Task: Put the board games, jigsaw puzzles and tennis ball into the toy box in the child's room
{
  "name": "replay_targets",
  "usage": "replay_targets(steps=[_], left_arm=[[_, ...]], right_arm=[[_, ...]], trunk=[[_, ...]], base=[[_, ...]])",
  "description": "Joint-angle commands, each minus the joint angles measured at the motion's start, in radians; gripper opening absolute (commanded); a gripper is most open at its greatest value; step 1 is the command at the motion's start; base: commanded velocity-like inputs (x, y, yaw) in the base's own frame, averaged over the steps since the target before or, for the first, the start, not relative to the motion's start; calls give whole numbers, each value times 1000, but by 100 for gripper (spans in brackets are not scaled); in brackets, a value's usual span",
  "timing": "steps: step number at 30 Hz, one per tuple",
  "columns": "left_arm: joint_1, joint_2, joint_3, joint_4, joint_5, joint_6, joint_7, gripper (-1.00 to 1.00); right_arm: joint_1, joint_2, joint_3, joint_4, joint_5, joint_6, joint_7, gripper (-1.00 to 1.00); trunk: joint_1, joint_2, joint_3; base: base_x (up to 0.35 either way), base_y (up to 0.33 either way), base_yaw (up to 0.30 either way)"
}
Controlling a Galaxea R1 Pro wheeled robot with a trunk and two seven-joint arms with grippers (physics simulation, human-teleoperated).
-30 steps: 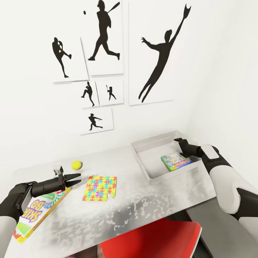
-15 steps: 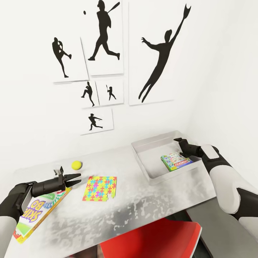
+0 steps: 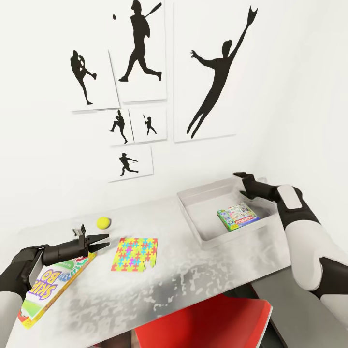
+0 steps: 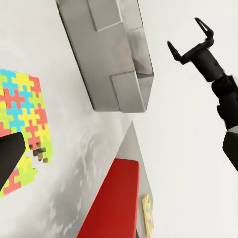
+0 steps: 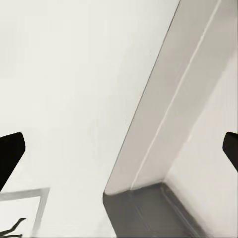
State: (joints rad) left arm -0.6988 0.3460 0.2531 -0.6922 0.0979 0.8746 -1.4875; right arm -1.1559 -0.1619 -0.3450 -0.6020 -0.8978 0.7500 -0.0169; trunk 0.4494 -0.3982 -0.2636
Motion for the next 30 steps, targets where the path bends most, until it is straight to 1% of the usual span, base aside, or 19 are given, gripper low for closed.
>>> replay_targets(steps=[1,2,3,6,7,9,10,13,14,18,19,22,23,25,27,29,30], left_arm=[[-1,0,0,0,0,11,-3,100],[-1,0,0,0,0,11,-3,100],[-1,0,0,0,0,11,-3,100],[-1,1,0,0,0,11,-3,100],[-1,1,0,0,0,11,-3,100],[-1,1,0,0,0,11,-3,100],[-1,0,0,0,0,11,-3,100],[-1,0,0,0,1,11,-4,100],[-1,0,0,0,1,11,-4,100],[-1,1,0,0,1,11,-5,100],[-1,1,0,0,1,11,-5,100],[-1,1,0,0,0,11,-5,100],[-1,0,0,0,0,11,-5,100],[-1,0,0,0,0,11,-5,100],[-1,0,0,0,0,11,-5,100],[-1,0,0,0,0,11,-4,100],[-1,0,0,0,0,11,-4,100]], right_arm=[[2,1,-4,-27,-3,29,2,100],[6,2,-5,-52,-9,52,4,100],[17,3,-6,-98,-29,93,8,100],[38,4,-7,-152,-76,147,13,100],[53,5,-6,-183,-114,182,15,100],[67,6,-5,-216,-154,220,16,100],[84,7,-4,-254,-194,252,17,100],[130,16,-4,-320,-246,281,18,100],[179,26,-4,-365,-275,292,19,100],[301,44,-3,-470,-319,297,28,100],[362,49,-3,-531,-337,297,39,100],[444,53,-3,-630,-361,297,70,100],[494,55,-3,-696,-374,297,98,100],[543,57,-2,-760,-383,297,129,100],[636,59,2,-858,-392,297,191,100],[675,61,5,-887,-394,297,218,100],[707,65,11,-905,-396,297,242,100]], trunk=[[1,-2,-2],[1,-2,-2],[1,-2,-2],[1,-2,-2],[1,-2,-2],[1,-2,-2],[1,-2,-2],[1,-2,-2],[1,-2,-2],[1,-2,-2],[1,-2,-2],[1,-2,-2],[1,-2,-2],[1,-2,-2],[1,-2,-2],[1,-2,-2],[1,-2,-2]], base=[[0,0,0],[0,0,0],[0,0,0],[0,0,0],[0,0,0],[0,0,0],[0,0,0],[0,0,0],[0,0,0],[0,0,0],[0,0,0],[0,0,0],[0,0,0],[0,0,0],[0,0,0],[0,0,0],[0,0,0]])
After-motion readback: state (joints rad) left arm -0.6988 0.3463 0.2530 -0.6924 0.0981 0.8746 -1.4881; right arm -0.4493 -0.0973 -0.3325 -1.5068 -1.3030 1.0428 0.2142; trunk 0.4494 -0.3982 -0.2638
